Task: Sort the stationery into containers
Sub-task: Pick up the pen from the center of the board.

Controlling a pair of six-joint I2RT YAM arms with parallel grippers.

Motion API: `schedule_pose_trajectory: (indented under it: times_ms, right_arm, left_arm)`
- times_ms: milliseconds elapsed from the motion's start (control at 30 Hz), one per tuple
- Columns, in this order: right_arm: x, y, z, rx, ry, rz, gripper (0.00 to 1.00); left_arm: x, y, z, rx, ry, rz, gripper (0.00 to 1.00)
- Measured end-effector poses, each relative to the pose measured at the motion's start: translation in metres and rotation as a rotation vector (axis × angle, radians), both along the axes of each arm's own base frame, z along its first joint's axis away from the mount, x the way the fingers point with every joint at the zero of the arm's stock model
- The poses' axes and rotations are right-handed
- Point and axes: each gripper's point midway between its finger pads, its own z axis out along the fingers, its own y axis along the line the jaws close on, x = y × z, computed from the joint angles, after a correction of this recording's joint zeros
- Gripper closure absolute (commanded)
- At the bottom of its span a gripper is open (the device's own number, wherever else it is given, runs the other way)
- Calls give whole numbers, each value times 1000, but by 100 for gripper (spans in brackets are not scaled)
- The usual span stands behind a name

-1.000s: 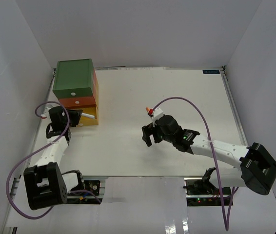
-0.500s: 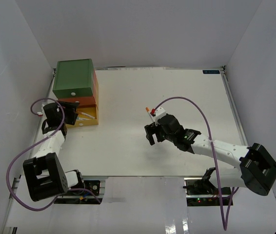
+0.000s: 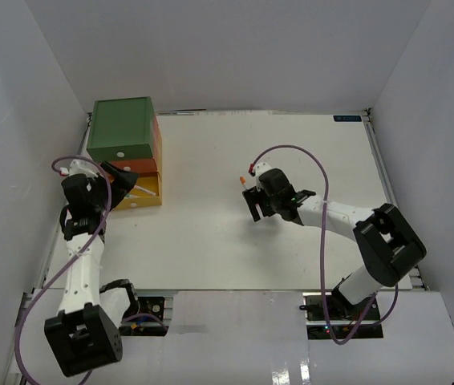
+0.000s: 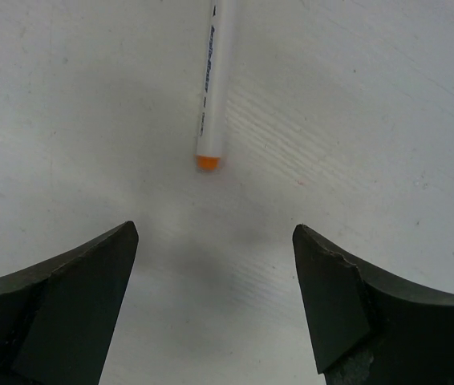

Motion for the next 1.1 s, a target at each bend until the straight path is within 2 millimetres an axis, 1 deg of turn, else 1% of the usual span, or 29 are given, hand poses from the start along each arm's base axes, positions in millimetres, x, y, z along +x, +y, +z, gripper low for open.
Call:
schedule_pose_trajectory:
  times_ms: [67, 133, 200, 300, 333, 367, 400, 467, 500, 533, 567, 600, 633, 667, 733, 833, 900, 1000, 1100]
  right_arm:
    - [9, 5, -7, -18, 17, 4, 19]
    - [18, 11, -12, -33, 32, 13, 23]
    - [26, 16, -17, -43, 44, 16, 24]
    - [37, 25, -25, -56, 58, 23, 30]
    - [40, 27, -27, -60, 63, 24, 34]
    - [43, 28, -30, -64, 68, 23, 37]
    - [45, 30, -33, -69, 76, 26, 38]
    - [49, 34, -33, -63, 77, 27, 46]
    - [50, 37, -34, -58, 83, 30, 48]
    - [50, 38, -34, -57, 84, 32, 56]
    - [50, 39, -34, -55, 86, 35, 60]
    - [50, 39, -34, -51, 90, 35, 66]
    - [49, 40, -35, -49, 92, 37, 77]
    - [49, 40, -35, -45, 95, 40, 82]
    - [48, 41, -35, -39, 100, 43, 89]
    - [45, 43, -35, -22, 100, 44, 89]
    - [40, 42, -34, -7, 100, 46, 89]
    - [18, 42, -33, 14, 124, 63, 89]
    - [-10, 49, -29, 44, 152, 100, 89]
  left_arm:
    - [-10, -6, 8, 46, -42, -35, 2]
    - [-20, -15, 9, 87, -66, -83, 2]
    - [-26, -26, 3, 113, -64, -134, 2]
    - [-34, -38, -18, 125, -16, -192, 2]
    - [-37, -40, -24, 126, 2, -203, 2]
    - [-39, -42, -28, 127, 18, -211, 2]
    - [-40, -42, -30, 128, 27, -216, 2]
    - [-41, -43, -31, 133, 28, -221, 2]
    - [-41, -43, -31, 135, 27, -222, 2]
    - [-41, -43, -31, 135, 27, -224, 2]
    - [-41, -43, -31, 135, 27, -226, 2]
    - [-41, -45, -30, 132, 23, -231, 2]
    - [-41, -46, -29, 128, 18, -237, 2]
    - [-40, -49, -28, 121, 8, -249, 2]
    - [-41, -54, -28, 105, 0, -269, 2]
    - [-46, -64, -31, 56, 6, -304, 2]
    - [-49, -71, -33, 18, 13, -321, 2]
    - [-53, -86, -34, -47, 29, -347, 2]
    - [-59, -115, -32, -105, 43, -409, 2]
